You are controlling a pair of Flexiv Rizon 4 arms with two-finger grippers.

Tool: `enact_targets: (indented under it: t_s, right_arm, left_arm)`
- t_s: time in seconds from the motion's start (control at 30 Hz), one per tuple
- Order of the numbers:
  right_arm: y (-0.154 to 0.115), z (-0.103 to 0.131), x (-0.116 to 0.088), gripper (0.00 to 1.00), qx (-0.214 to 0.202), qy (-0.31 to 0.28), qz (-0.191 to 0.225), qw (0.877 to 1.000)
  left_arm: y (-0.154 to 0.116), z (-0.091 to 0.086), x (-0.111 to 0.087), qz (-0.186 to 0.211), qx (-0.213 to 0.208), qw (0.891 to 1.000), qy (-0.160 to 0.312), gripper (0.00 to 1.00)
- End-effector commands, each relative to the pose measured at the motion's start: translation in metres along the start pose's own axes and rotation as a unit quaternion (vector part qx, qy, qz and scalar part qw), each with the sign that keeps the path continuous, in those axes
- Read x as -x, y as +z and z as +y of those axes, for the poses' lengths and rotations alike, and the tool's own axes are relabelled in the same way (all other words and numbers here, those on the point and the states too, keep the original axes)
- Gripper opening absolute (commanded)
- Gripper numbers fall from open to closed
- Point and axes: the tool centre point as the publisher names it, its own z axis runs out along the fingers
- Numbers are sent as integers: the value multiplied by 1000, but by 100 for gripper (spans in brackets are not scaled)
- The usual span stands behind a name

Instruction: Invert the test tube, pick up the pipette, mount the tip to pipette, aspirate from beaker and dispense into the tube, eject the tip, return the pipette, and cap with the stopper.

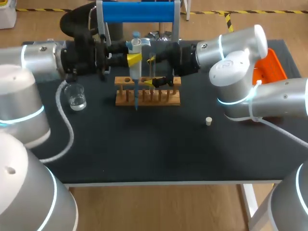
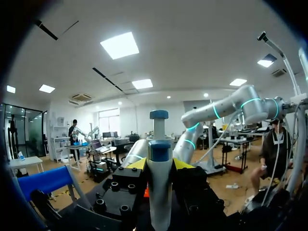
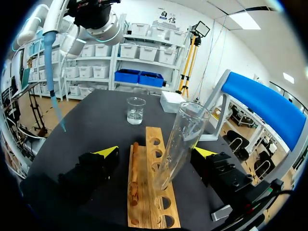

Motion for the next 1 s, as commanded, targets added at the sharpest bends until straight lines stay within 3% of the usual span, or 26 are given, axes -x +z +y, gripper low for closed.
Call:
enact_targets:
  t_s: [0.03,0.77,1.0]
  right_arm:
    - [-1,0,0,100,0,0,0,1000]
    - [-1,0,0,100,0,0,0,1000]
    - [-18,1,-1,100,-1,-6,2,1000]
  left_arm:
    - [11,3,2,-19,1,1000,-2,0]
    - [15,6,6,-1,-1,1000,-2,0]
    - [15,6,6,-1,-1,1000,-2,0]
